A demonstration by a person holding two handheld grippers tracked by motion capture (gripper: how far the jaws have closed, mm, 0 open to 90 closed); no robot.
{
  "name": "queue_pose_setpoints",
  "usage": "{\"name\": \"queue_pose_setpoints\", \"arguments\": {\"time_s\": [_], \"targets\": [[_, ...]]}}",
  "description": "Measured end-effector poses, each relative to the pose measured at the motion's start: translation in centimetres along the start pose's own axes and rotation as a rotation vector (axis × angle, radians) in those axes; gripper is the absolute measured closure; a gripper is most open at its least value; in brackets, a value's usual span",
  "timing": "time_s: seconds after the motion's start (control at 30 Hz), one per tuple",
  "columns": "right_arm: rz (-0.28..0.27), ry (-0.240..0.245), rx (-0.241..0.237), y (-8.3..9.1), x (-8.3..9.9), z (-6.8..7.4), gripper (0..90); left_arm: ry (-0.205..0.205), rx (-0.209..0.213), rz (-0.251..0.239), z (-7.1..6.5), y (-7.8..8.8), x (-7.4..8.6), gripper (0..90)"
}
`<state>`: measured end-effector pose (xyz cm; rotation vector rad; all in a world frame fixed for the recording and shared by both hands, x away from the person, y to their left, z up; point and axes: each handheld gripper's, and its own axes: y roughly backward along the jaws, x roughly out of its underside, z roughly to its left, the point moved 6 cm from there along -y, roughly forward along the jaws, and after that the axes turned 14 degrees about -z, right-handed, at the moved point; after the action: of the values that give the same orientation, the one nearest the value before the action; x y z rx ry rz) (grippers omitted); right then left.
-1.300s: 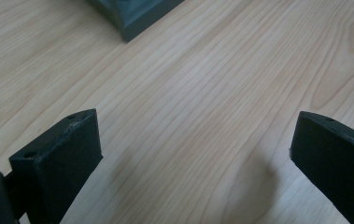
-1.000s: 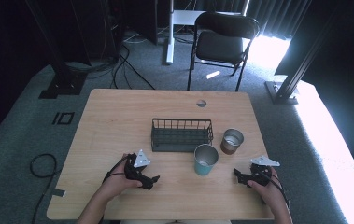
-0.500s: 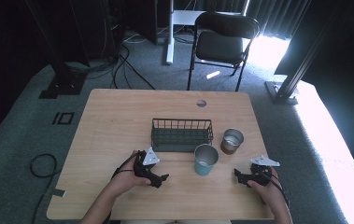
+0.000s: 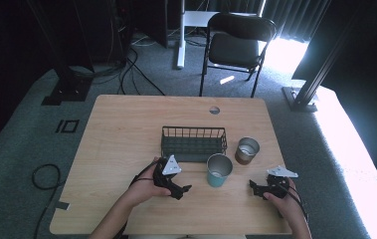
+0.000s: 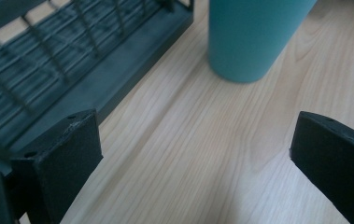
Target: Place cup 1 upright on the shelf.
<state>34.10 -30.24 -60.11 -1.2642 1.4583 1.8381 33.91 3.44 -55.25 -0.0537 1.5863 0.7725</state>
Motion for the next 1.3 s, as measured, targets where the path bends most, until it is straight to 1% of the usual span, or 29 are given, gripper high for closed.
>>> {"name": "queue_pose_setpoints", "arguments": {"time_s": [0.23, 0.37, 0.43, 0.53, 0.87, 0.97, 1.0, 1.2, 1.3], "targets": [[0.0, 0.0, 0.0, 0.0, 0.0, 0.0, 11.4, -0.008, 0.034, -0.025, -0.9, -0.9, -0.9, 2.8], [0.0, 0.0, 0.0, 0.0, 0.0, 0.0, 11.4, -0.013, 0.04, -0.042, -1.1, -1.4, -1.4, 2.8], [0.0, 0.0, 0.0, 0.0, 0.0, 0.0, 11.4, -0.014, 0.054, -0.066, -1.3, -1.7, -1.9, 2.8], [0.0, 0.0, 0.0, 0.0, 0.0, 0.0, 11.4, -0.014, 0.063, -0.091, -1.6, -2.1, -2.5, 2.8], [0.0, 0.0, 0.0, 0.0, 0.0, 0.0, 11.4, -0.03, 0.086, -0.107, -2.3, -3.6, -3.4, 2.8], [0.0, 0.0, 0.0, 0.0, 0.0, 0.0, 11.4, -0.029, 0.103, -0.131, -2.6, -4.0, -3.8, 2.8], [0.0, 0.0, 0.0, 0.0, 0.0, 0.0, 11.4, -0.034, 0.107, -0.132, -2.7, -4.2, -3.9, 2.8], [0.0, 0.0, 0.0, 0.0, 0.0, 0.0, 11.4, -0.042, 0.102, -0.138, -2.7, -5.0, -4.5, 2.8], [0.0, 0.0, 0.0, 0.0, 0.0, 0.0, 11.4, -0.054, 0.103, -0.14, -2.8, -5.5, -4.7, 2.8]]}}
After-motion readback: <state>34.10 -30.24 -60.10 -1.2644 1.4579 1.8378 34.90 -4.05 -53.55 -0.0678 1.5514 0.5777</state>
